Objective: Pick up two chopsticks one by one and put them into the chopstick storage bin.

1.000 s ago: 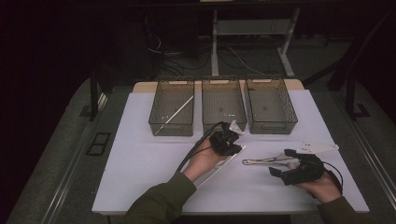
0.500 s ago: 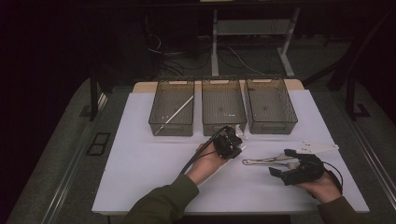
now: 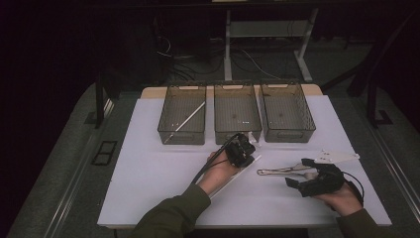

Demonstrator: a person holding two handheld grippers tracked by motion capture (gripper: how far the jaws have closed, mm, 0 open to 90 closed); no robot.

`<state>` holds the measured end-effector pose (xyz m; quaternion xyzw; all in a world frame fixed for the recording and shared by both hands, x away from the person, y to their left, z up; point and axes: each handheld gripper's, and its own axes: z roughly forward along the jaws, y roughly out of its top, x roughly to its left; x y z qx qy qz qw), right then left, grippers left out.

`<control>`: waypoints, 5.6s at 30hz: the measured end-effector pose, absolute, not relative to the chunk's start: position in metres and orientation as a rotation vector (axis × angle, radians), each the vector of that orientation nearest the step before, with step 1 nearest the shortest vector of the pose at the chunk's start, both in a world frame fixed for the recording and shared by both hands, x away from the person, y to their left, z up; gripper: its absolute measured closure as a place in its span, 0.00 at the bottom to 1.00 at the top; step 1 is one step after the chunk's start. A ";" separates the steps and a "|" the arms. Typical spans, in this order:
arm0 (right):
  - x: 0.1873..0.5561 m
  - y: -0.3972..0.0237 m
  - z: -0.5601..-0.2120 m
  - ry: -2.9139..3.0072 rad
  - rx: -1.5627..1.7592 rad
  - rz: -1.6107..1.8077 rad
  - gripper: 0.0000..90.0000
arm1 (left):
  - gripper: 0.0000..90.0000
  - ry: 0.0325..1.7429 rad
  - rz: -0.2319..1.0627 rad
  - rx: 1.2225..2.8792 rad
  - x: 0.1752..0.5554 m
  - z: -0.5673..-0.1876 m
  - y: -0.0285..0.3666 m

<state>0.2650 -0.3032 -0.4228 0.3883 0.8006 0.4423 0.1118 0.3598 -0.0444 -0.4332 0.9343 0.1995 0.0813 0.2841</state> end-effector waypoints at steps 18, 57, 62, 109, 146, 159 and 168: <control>0.264 -0.304 -0.422 2.349 1.148 1.302 0.01 | 0.92 0.551 0.072 2.414 0.345 -0.420 -0.041; 0.265 -0.303 -0.422 2.350 1.139 1.297 0.01 | 0.93 0.699 0.055 2.453 0.329 -0.429 -0.040; 0.265 -0.304 -0.422 2.349 1.141 1.299 0.01 | 0.93 0.709 0.029 2.404 0.328 -0.415 -0.038; 0.267 -0.302 -0.425 2.351 1.144 1.296 0.01 | 0.93 0.739 0.331 2.204 0.427 -0.261 0.092; 0.267 -0.305 -0.426 2.350 1.158 1.295 0.01 | 0.93 0.986 0.331 2.235 0.519 -0.331 0.147; 0.268 -0.305 -0.426 2.352 1.161 1.295 0.01 | 0.93 1.054 0.329 2.224 0.531 -0.357 0.149; 0.266 -0.306 -0.425 2.353 1.167 1.301 0.01 | 0.92 1.171 0.344 2.253 0.546 -0.378 0.142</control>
